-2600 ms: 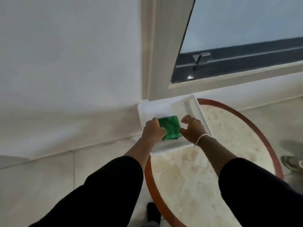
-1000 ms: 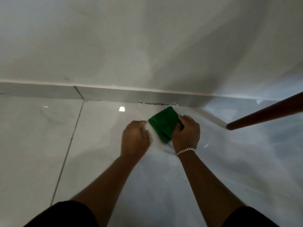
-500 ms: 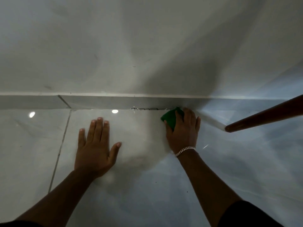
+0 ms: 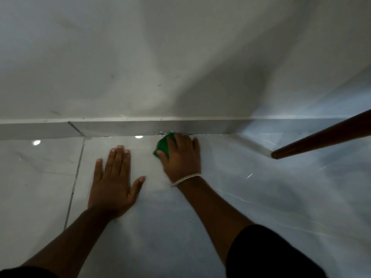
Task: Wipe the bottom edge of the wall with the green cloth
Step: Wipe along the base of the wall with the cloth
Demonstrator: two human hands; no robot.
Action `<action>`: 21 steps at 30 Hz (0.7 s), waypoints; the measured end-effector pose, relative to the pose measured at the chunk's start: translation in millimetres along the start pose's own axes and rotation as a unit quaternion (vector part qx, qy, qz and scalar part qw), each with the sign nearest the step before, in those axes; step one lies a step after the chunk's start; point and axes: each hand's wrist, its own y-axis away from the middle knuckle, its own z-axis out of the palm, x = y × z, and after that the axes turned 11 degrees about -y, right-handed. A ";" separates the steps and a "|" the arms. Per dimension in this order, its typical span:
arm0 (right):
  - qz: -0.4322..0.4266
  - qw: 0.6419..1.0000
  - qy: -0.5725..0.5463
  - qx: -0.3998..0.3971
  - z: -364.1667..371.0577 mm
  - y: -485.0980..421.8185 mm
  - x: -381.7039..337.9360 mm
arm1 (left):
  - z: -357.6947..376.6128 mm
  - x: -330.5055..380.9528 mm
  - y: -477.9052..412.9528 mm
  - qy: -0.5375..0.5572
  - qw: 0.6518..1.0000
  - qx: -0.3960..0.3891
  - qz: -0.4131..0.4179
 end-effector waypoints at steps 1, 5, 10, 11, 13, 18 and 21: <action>0.001 1.000 0.013 0.011 -7.4 -1.1 19.8 | -0.3 -3.2 0.3 0.000 1.000 0.001 0.006; 0.105 0.989 0.098 0.029 -43.4 5.9 99.0 | -1.0 -5.8 2.8 0.003 1.000 0.008 0.008; 0.254 0.965 0.048 0.053 -32.5 -8.7 61.7 | 2.1 -4.0 2.7 -0.005 1.000 0.014 0.008; 0.240 0.969 0.042 0.045 -24.6 -9.1 40.7 | 2.6 -4.2 2.2 -0.004 1.000 0.016 0.008; 0.177 0.984 0.030 0.008 -8.8 -5.7 -3.3 | 3.6 -4.3 1.5 -0.003 1.000 0.015 0.009; 0.041 0.997 0.032 -0.060 -0.2 -7.7 -40.2 | 3.1 -5.8 1.9 -0.002 1.000 0.012 0.006; 0.006 0.996 0.086 -0.025 -15.1 -4.9 11.6 | 3.2 -15.1 9.6 0.003 1.000 0.009 0.006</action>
